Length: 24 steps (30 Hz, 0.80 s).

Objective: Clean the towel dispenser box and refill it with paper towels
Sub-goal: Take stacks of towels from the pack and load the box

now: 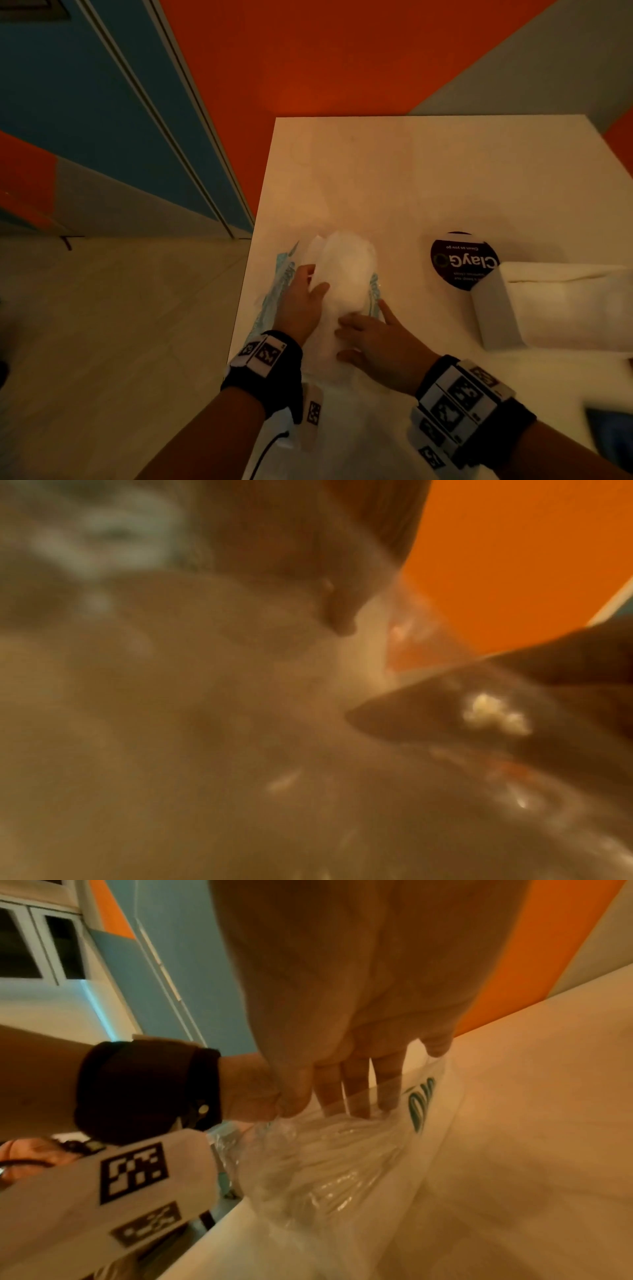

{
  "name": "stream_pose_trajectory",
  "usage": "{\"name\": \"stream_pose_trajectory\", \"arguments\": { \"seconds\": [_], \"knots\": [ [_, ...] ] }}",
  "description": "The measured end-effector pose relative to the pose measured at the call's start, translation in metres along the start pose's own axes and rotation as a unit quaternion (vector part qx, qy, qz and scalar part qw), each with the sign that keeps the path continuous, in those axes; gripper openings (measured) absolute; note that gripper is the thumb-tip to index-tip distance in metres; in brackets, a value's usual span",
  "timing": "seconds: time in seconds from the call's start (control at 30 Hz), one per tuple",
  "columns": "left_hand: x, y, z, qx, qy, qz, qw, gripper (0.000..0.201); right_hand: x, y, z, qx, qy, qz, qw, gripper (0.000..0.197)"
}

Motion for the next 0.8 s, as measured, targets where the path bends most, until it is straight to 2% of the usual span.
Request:
{"name": "stream_pose_trajectory", "arguments": {
  "seconds": [0.07, 0.1, 0.13, 0.2, 0.23, 0.27, 0.33, 0.4, 0.43, 0.5, 0.53, 0.57, 0.63, 0.7, 0.8],
  "knots": [
    [0.009, 0.001, -0.001, 0.002, -0.032, -0.019, 0.999, 0.029, 0.009, -0.002, -0.002, -0.003, 0.060, -0.037, 0.998, 0.045],
    [0.013, 0.000, -0.001, 0.011, -0.058, -0.030, 0.998, 0.028, 0.021, -0.004, -0.004, -0.007, 0.117, -0.088, 0.989, 0.046],
    [0.017, -0.001, -0.001, 0.019, -0.088, -0.036, 0.995, 0.028, 0.037, -0.009, -0.011, -0.012, 0.184, -0.167, 0.969, 0.048],
    [0.025, -0.005, -0.001, 0.029, -0.135, -0.041, 0.990, 0.030, 0.065, -0.024, -0.033, -0.043, 0.307, -0.324, 0.894, 0.058],
    [0.028, -0.006, -0.001, 0.029, -0.155, -0.038, 0.987, 0.029, 0.069, -0.027, -0.047, -0.075, 0.368, -0.357, 0.855, 0.067],
    [0.030, -0.008, -0.004, 0.026, -0.176, -0.031, 0.984, 0.026, 0.068, -0.027, -0.058, -0.106, 0.434, -0.358, 0.820, 0.077],
    [0.032, -0.010, -0.008, 0.013, -0.217, -0.008, 0.976, 0.024, 0.053, -0.013, -0.066, -0.134, 0.583, -0.296, 0.745, 0.091],
    [0.027, -0.011, -0.012, 0.003, -0.260, 0.026, 0.965, 0.028, 0.047, 0.002, -0.052, -0.107, 0.698, -0.233, 0.669, 0.088],
    [0.022, -0.012, -0.014, -0.002, -0.275, 0.045, 0.960, 0.034, 0.050, 0.007, -0.044, -0.077, 0.720, -0.229, 0.651, 0.080],
    [0.015, -0.014, -0.019, -0.014, -0.284, 0.062, 0.957, 0.050, 0.057, 0.009, -0.032, -0.039, 0.725, -0.252, 0.640, 0.065],
    [0.014, -0.015, -0.021, -0.018, -0.286, 0.062, 0.956, 0.053, 0.057, 0.008, -0.032, -0.046, 0.724, -0.265, 0.635, 0.063],
    [0.014, -0.015, -0.022, -0.014, -0.293, 0.061, 0.954, 0.049, 0.055, 0.005, -0.036, -0.065, 0.723, -0.278, 0.629, 0.060],
    [0.014, -0.015, -0.022, 0.006, -0.318, 0.066, 0.946, 0.029, 0.051, -0.001, -0.051, -0.100, 0.730, -0.296, 0.608, 0.050],
    [0.016, -0.014, -0.021, 0.023, -0.306, 0.067, 0.949, 0.014, 0.048, -0.005, -0.061, -0.115, 0.745, -0.300, 0.584, 0.040],
    [0.005, -0.019, -0.020, 0.040, -0.233, 0.085, 0.968, 0.011, 0.050, -0.010, -0.062, -0.108, 0.764, -0.311, 0.555, 0.038]
  ]
}}
Point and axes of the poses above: each hand's wrist, its own y-axis towards the middle knuckle, its own x-axis out of the back of the hand, z = x × y, the point moved 10 cm from there along y, towards the middle knuckle
